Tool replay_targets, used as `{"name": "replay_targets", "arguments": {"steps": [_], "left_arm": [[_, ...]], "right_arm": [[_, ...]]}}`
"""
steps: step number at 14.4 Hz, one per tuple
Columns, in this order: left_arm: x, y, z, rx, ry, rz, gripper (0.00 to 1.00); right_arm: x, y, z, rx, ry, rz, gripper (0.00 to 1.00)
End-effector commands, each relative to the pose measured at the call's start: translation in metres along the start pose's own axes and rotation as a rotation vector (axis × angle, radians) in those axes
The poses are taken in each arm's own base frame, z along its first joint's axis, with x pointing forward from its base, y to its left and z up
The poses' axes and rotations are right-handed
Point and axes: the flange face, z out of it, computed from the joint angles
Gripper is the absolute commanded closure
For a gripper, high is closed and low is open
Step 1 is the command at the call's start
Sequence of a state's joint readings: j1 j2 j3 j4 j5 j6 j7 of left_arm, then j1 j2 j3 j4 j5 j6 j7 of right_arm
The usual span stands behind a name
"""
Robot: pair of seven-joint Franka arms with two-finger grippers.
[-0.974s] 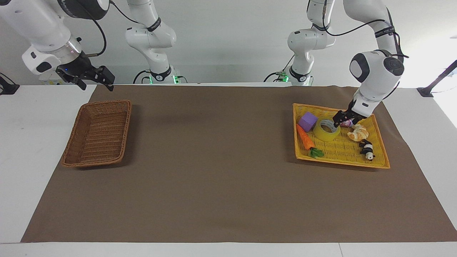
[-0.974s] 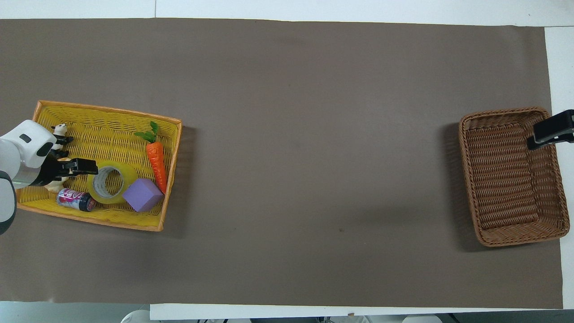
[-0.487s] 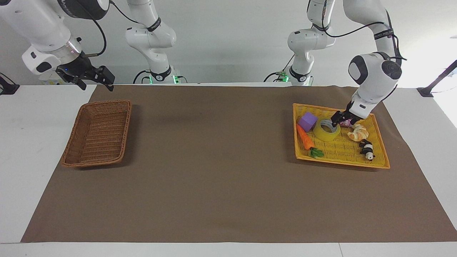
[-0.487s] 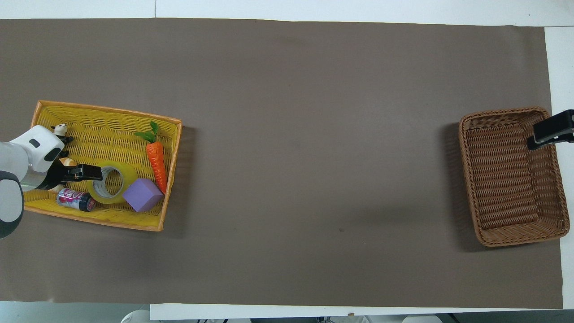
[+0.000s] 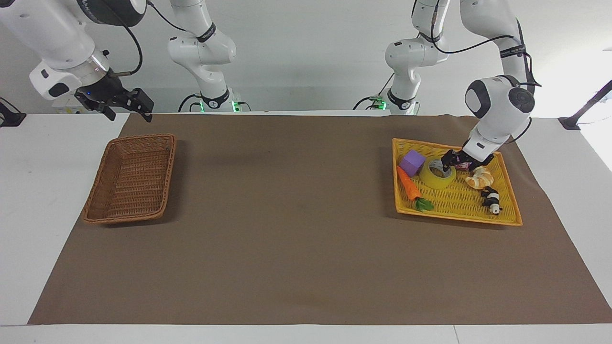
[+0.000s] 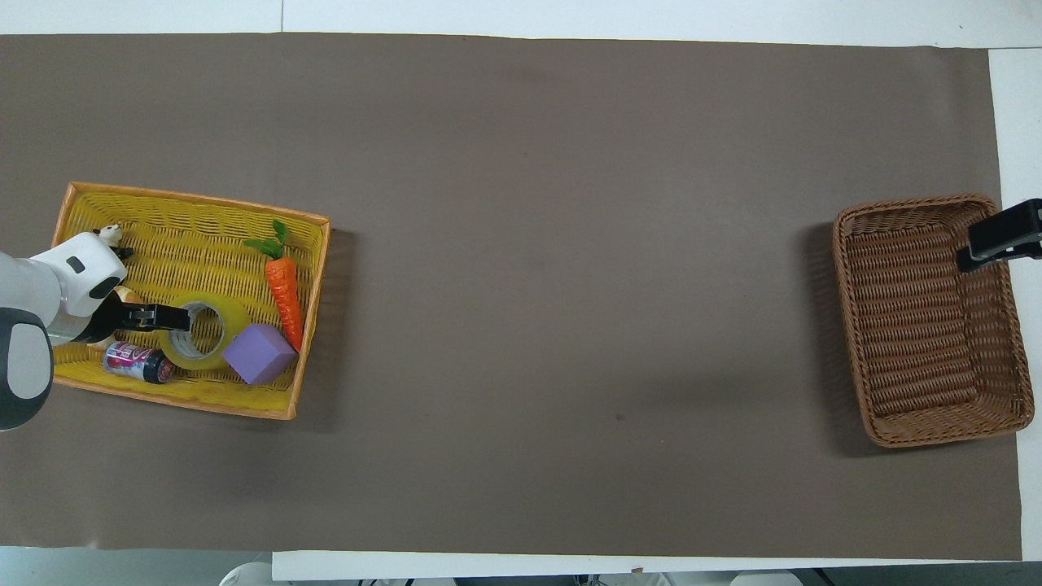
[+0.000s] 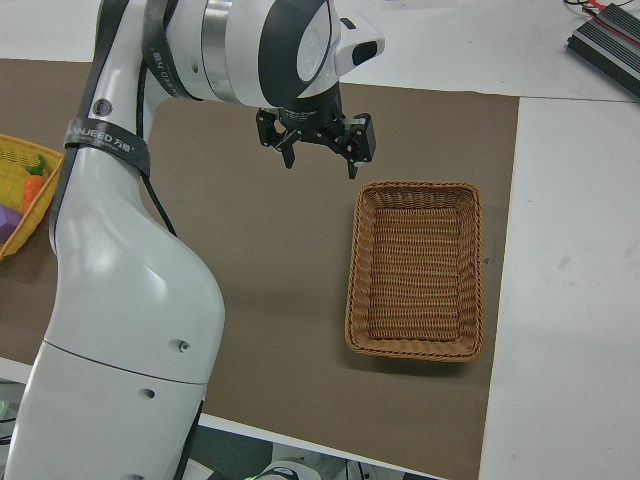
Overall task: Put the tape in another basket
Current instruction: 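Grasp the yellow tape roll with the left gripper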
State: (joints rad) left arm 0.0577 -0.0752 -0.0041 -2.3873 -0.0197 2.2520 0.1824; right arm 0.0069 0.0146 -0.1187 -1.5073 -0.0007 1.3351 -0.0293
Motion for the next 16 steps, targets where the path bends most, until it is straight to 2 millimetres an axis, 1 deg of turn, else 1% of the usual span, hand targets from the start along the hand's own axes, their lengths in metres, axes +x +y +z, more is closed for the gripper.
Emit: {"name": "replay_targets", "arguments": {"steps": [1, 2, 4, 8, 9, 10, 11, 12, 13, 15, 16], "left_arm": [[0.003, 0.002, 0.014, 0.01, 0.012, 0.028, 0.0], [0.004, 0.002, 0.015, 0.01, 0.011, 0.035, 0.0], [0.004, 0.001, 0.025, 0.006, -0.009, 0.094, 0.0], [0.004, 0.002, 0.026, 0.004, -0.015, 0.142, 0.0], [0.004, 0.002, 0.026, 0.004, -0.015, 0.148, 0.02], [0.003, 0.002, 0.027, 0.003, -0.02, 0.152, 0.14], [0.0, 0.002, 0.029, 0.0, -0.031, 0.152, 0.34], [-0.004, 0.003, 0.032, -0.002, -0.04, 0.152, 0.46], [-0.005, 0.004, 0.033, -0.002, -0.042, 0.152, 0.5], [-0.005, 0.004, 0.033, -0.002, -0.042, 0.152, 0.54], [-0.005, 0.007, 0.033, -0.002, -0.042, 0.158, 0.6]], "right_arm": [[-0.006, 0.001, 0.001, -0.006, 0.005, -0.02, 0.01], [-0.006, 0.001, 0.001, -0.006, 0.005, -0.02, 0.01], [-0.006, 0.001, 0.001, -0.006, 0.005, -0.02, 0.01], [-0.006, 0.001, 0.001, -0.006, 0.005, -0.02, 0.01], [-0.006, 0.002, 0.001, -0.006, 0.005, -0.018, 0.01], [-0.006, 0.002, 0.001, -0.006, 0.005, -0.018, 0.01], [-0.006, 0.001, 0.001, -0.006, 0.005, -0.02, 0.01], [-0.006, 0.001, 0.0, -0.006, 0.007, -0.02, 0.01], [-0.006, 0.002, 0.001, -0.006, 0.005, -0.018, 0.01], [-0.006, 0.002, 0.001, -0.006, 0.005, -0.018, 0.01], [-0.006, 0.001, 0.001, -0.006, 0.005, -0.02, 0.01]]}}
